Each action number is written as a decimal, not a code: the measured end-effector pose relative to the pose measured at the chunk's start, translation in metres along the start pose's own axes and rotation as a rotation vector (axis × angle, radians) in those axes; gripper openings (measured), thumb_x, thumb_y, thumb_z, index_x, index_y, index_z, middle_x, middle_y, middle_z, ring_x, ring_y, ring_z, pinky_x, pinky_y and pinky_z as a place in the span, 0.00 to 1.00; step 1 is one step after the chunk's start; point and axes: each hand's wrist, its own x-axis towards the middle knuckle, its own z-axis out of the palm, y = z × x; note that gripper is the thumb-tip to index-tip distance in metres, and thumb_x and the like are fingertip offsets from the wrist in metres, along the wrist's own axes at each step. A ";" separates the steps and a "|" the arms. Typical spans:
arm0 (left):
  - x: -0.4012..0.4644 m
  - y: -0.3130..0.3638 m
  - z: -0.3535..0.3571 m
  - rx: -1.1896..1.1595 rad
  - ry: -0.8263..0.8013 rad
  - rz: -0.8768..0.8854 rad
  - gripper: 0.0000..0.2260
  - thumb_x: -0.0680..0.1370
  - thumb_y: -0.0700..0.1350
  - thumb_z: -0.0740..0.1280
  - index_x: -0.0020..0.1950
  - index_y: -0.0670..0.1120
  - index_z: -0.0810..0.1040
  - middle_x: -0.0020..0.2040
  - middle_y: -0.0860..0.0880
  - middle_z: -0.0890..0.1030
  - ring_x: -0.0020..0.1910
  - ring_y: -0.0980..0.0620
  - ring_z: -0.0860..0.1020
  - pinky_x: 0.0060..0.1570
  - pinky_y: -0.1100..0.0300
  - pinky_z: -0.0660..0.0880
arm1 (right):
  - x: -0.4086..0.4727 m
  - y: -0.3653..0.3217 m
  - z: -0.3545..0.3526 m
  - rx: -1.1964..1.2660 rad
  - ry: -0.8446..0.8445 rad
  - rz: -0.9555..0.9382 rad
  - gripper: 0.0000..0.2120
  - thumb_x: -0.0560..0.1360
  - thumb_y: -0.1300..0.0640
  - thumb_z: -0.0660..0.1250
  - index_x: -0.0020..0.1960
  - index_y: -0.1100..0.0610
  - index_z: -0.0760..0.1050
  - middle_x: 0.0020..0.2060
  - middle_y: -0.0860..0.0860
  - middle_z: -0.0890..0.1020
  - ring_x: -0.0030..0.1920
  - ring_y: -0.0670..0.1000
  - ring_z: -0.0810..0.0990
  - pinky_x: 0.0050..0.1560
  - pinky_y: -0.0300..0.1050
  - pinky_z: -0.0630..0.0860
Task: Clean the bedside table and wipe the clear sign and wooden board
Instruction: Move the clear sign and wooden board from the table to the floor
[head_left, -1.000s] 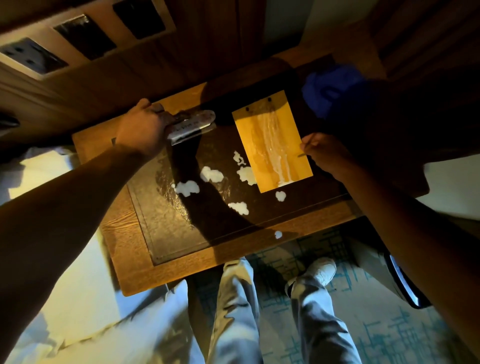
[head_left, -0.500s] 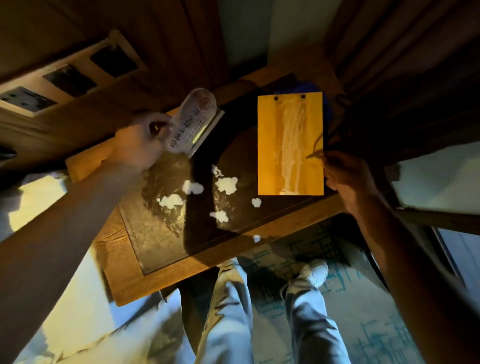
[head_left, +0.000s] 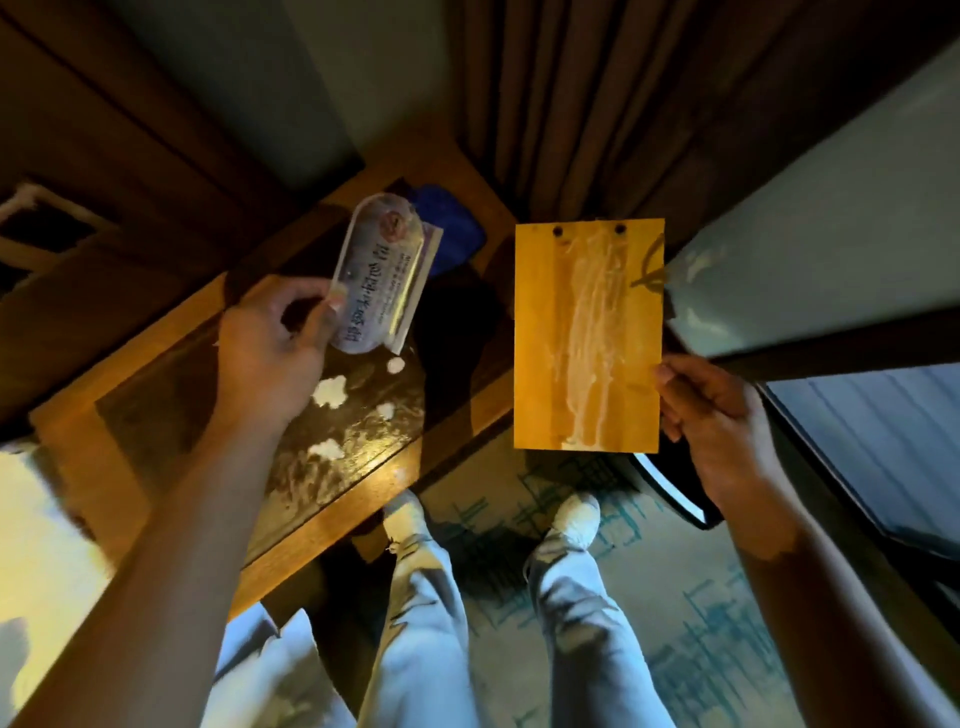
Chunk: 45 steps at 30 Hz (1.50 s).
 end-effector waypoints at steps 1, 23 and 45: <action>-0.007 0.015 0.011 -0.033 -0.025 -0.021 0.04 0.79 0.58 0.68 0.49 0.69 0.78 0.48 0.66 0.76 0.49 0.79 0.72 0.41 0.79 0.69 | -0.008 -0.003 -0.016 0.008 0.007 -0.008 0.05 0.80 0.63 0.65 0.50 0.61 0.79 0.28 0.51 0.72 0.30 0.52 0.67 0.29 0.44 0.64; -0.029 0.130 0.170 0.326 -0.675 0.647 0.03 0.79 0.46 0.67 0.52 0.50 0.79 0.50 0.56 0.74 0.51 0.52 0.75 0.46 0.58 0.76 | -0.191 0.136 -0.098 0.346 0.792 0.083 0.07 0.79 0.57 0.67 0.52 0.59 0.82 0.34 0.50 0.78 0.29 0.47 0.71 0.27 0.36 0.68; -0.277 0.228 0.271 0.243 -1.023 1.199 0.05 0.78 0.44 0.70 0.48 0.44 0.83 0.42 0.50 0.80 0.42 0.50 0.75 0.43 0.53 0.73 | -0.311 0.282 -0.096 0.617 1.034 0.252 0.07 0.80 0.65 0.64 0.51 0.61 0.81 0.27 0.41 0.80 0.25 0.38 0.73 0.27 0.31 0.69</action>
